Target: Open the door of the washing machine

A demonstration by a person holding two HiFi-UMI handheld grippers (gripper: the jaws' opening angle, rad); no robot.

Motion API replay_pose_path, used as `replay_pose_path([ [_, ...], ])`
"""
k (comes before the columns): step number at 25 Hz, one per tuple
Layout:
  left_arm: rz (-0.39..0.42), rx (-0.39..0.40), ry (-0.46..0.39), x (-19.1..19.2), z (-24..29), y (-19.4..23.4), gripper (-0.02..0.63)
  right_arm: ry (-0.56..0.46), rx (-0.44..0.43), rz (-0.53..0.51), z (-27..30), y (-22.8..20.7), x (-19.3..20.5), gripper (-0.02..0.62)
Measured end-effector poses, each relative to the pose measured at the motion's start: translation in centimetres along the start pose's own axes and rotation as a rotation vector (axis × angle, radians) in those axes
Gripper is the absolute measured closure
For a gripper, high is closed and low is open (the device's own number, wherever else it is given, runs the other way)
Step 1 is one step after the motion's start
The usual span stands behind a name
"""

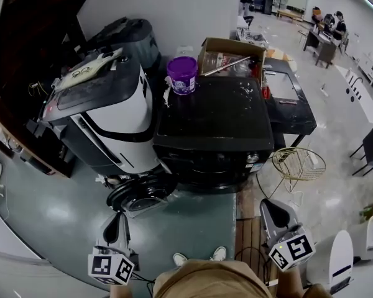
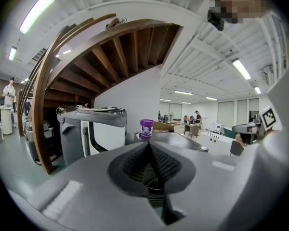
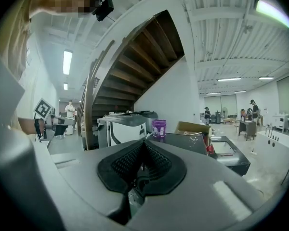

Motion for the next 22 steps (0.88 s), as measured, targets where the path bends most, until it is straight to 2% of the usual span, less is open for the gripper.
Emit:
replay_pose_path([
  [6,0.004,0.045,-0.048,-1.8,0.1,-1.1,0.548,-0.010,0.033,-0.013,-1.8,0.1,-0.4,0.591],
  [13,0.025,0.079,-0.040,-1.7,0.7,-1.7,0.548,-0.007,0.055,-0.003,-2.6,0.4,0.0,0.591],
  [22,0.015,0.102,-0.032,-1.6,0.1,-1.9,0.548,0.010,0.051,0.008,-2.9,1.6,0.8,0.591],
])
Point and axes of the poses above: the fingertips, and each gripper's own axes: z forward along the fingers, y to its left, x out of its underside, the point moved 5 cm from there along -z, backward along the fingers, and after that the axes turned 8 degrees about y, right-handed, at the moved point
